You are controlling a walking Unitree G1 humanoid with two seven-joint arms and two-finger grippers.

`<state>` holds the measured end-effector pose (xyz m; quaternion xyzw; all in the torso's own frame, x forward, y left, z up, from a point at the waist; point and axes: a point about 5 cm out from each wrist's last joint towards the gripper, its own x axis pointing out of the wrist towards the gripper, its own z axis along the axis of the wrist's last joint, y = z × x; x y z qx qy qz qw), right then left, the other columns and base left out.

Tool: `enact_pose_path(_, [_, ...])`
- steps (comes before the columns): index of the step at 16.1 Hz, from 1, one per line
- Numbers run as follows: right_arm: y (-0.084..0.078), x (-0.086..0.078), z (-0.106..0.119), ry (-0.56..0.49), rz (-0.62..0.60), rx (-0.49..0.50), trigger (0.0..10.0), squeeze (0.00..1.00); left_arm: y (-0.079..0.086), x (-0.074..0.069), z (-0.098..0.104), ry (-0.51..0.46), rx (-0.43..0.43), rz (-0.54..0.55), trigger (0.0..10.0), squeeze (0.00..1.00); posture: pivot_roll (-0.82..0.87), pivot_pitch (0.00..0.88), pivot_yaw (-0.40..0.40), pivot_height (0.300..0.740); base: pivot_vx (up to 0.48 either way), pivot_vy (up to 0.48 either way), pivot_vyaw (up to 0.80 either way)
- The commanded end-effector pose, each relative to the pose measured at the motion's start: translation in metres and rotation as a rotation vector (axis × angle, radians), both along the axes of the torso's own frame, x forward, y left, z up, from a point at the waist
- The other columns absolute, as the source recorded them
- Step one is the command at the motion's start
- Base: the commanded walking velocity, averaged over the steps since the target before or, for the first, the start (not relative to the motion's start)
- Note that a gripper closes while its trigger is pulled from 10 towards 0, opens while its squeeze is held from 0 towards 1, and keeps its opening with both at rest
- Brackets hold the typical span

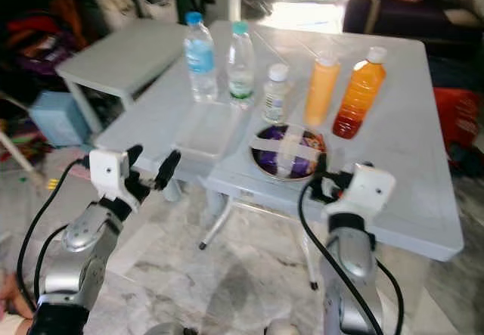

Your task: Restocking fridge

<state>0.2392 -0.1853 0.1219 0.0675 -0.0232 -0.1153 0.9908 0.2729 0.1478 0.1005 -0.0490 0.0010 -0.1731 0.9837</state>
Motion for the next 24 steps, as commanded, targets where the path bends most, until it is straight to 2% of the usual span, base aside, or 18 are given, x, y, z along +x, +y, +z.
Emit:
enact_pose_path(1, [0.004,0.006,0.000,0.011,-0.001,0.047,10.0,0.00,-0.001,0.002,0.007,-0.021,0.010,-0.018,10.0,0.00,-0.08,0.000,0.062,0.740,0.000,0.000,0.00])
enact_pose_path(3, [0.010,0.015,-0.003,0.036,-0.014,0.137,10.0,0.00,-0.004,0.004,0.011,-0.029,0.014,-0.032,10.0,0.00,-0.07,0.000,0.064,0.740,0.000,0.000,0.00])
enact_pose_path(7, [0.015,0.016,-0.007,0.076,-0.020,0.190,10.0,0.00,-0.004,0.002,0.011,-0.031,0.020,-0.040,10.0,0.00,-0.06,0.007,0.062,0.740,0.000,0.000,0.00])
enact_pose_path(10, [0.024,0.019,-0.014,0.156,0.003,0.236,10.0,0.00,-0.005,0.002,0.011,-0.028,0.025,-0.045,10.0,0.00,-0.06,0.010,0.057,0.740,0.000,0.000,0.00])
enact_pose_path(13, [0.032,0.030,-0.011,0.167,0.021,0.329,10.0,0.00,-0.008,0.004,0.012,-0.034,0.028,-0.058,10.0,0.00,-0.06,0.009,0.054,0.740,0.000,0.000,0.00])
enact_pose_path(16, [0.040,0.037,-0.009,0.179,0.048,0.381,10.0,0.00,-0.009,0.004,0.012,-0.036,0.029,-0.060,10.0,0.00,-0.05,0.004,0.052,0.740,0.000,0.000,0.00])
enact_pose_path(18, [0.051,0.040,-0.009,0.223,0.082,0.422,10.0,0.00,-0.011,0.004,0.013,-0.040,0.031,-0.067,10.0,0.00,-0.05,0.001,0.048,0.740,0.000,0.000,0.00])
enact_pose_path(24, [0.056,0.037,-0.012,0.328,0.054,0.530,10.0,0.00,-0.014,0.004,0.014,-0.048,0.034,-0.077,10.0,0.00,-0.05,0.003,0.044,0.740,0.000,0.000,0.00])
